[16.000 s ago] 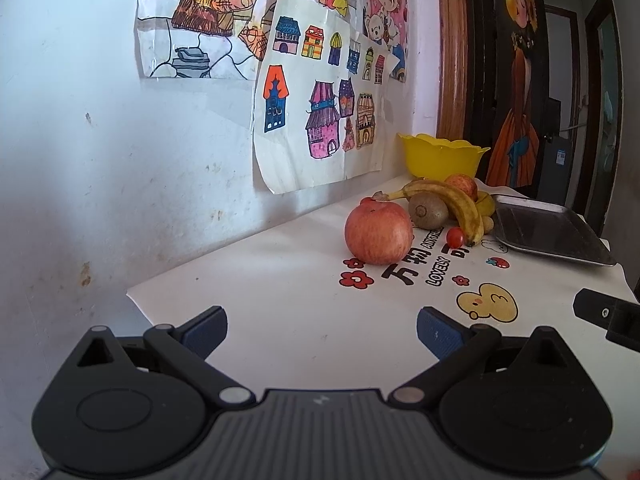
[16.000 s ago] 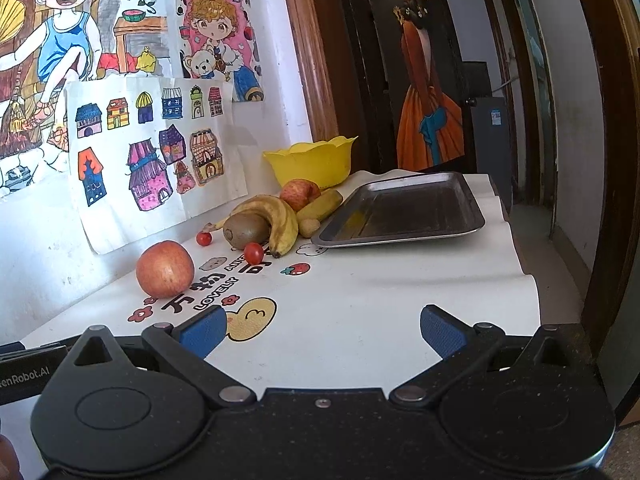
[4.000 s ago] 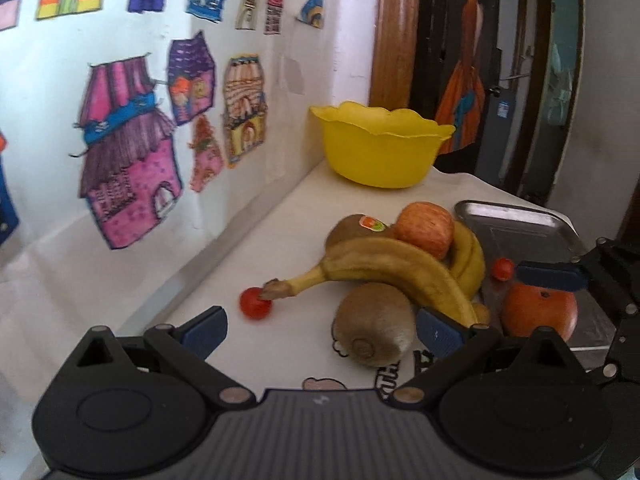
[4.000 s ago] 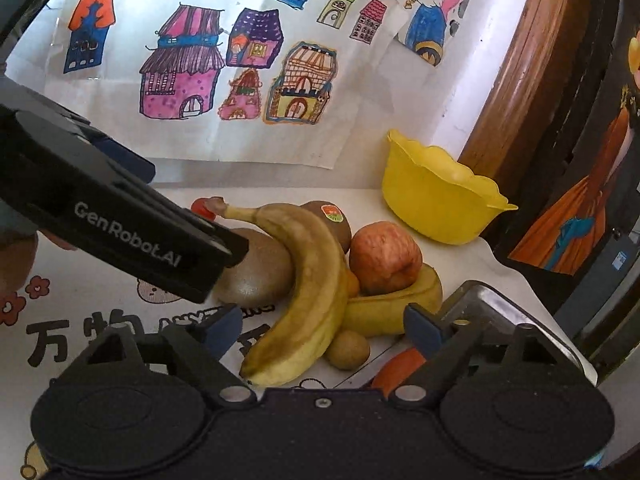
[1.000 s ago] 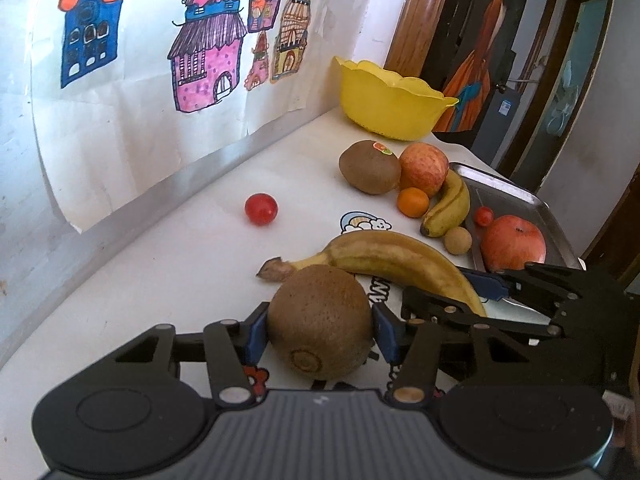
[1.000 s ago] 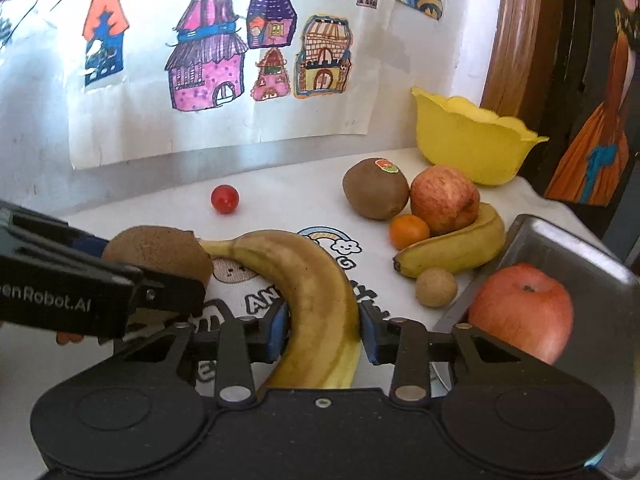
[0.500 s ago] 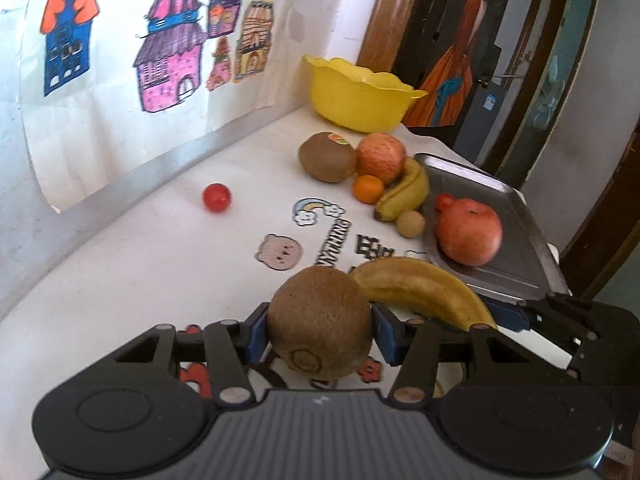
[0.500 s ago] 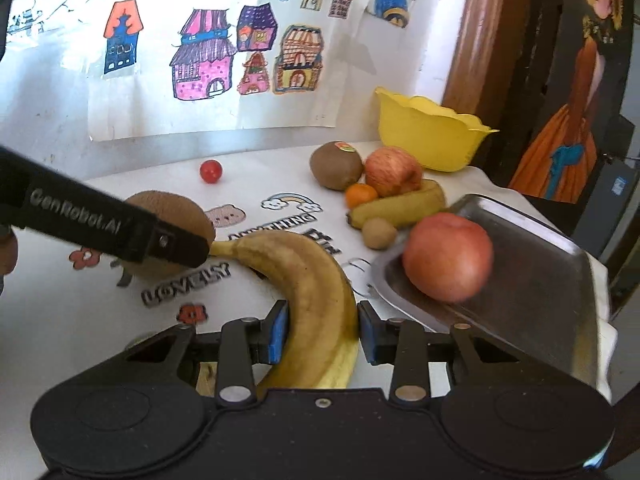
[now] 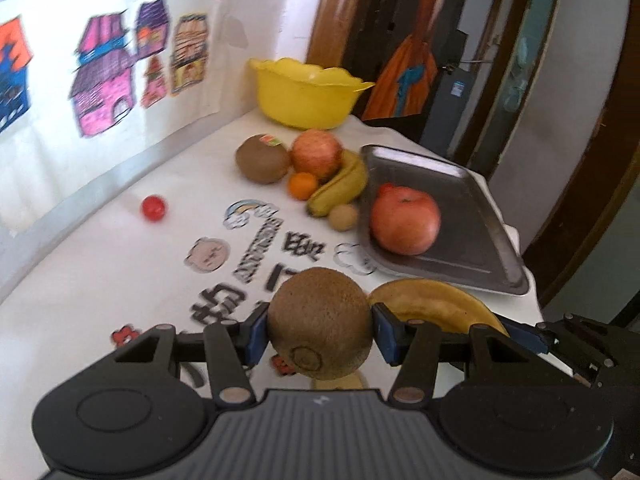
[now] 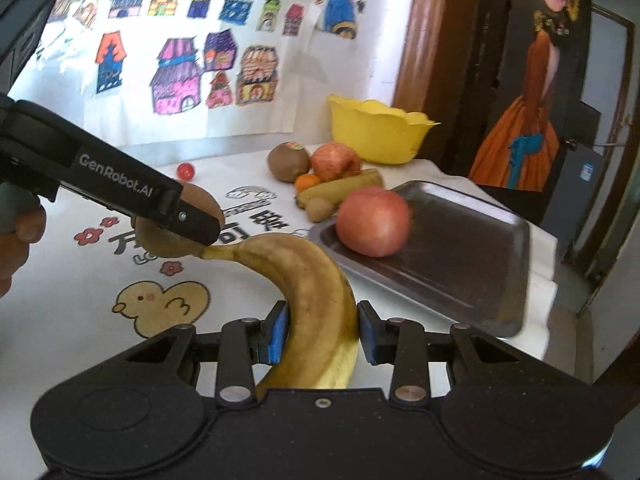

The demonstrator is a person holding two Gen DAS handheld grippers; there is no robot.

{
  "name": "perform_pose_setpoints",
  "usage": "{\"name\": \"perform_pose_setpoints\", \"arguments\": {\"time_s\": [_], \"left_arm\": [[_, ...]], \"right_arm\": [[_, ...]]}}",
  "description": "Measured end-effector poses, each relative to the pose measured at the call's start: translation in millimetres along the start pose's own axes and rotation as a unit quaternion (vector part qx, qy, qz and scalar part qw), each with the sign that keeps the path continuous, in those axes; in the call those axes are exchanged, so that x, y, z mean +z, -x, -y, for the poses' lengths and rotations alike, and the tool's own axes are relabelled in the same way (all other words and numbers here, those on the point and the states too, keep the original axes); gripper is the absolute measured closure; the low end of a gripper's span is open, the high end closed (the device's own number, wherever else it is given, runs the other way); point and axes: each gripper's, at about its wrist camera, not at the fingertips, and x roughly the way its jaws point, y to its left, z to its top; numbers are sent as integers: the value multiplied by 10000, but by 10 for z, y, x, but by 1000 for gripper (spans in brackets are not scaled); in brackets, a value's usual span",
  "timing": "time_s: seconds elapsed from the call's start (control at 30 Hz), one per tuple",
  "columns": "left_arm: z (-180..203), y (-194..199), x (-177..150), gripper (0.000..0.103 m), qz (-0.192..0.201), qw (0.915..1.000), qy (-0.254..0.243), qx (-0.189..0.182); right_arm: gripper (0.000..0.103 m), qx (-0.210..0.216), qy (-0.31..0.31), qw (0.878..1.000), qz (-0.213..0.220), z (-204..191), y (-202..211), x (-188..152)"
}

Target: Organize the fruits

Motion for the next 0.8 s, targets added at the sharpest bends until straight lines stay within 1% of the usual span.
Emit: {"name": "perform_pose_setpoints", "arguments": {"time_s": [0.2, 0.37, 0.47, 0.63, 0.8], "left_arm": [[274, -35, 189, 46, 143, 9996, -135, -226], [497, -143, 372, 46, 292, 9985, -231, -393], [588, -255, 470, 46, 339, 9983, -264, -404], [679, -475, 673, 46, 457, 9982, -234, -299], [756, -758, 803, 46, 463, 9985, -240, -169]], "right_arm": [[65, -168, -284, 9992, 223, 271, 175, -22], [65, -357, -546, 9970, 422, 554, 218, 11], [65, -436, -689, 9954, 496, 724, 162, 45], [65, -599, -1045, 9909, 593, 1059, -5, 115], [65, -642, -1275, 9881, 565, 1387, -290, 197]]}}
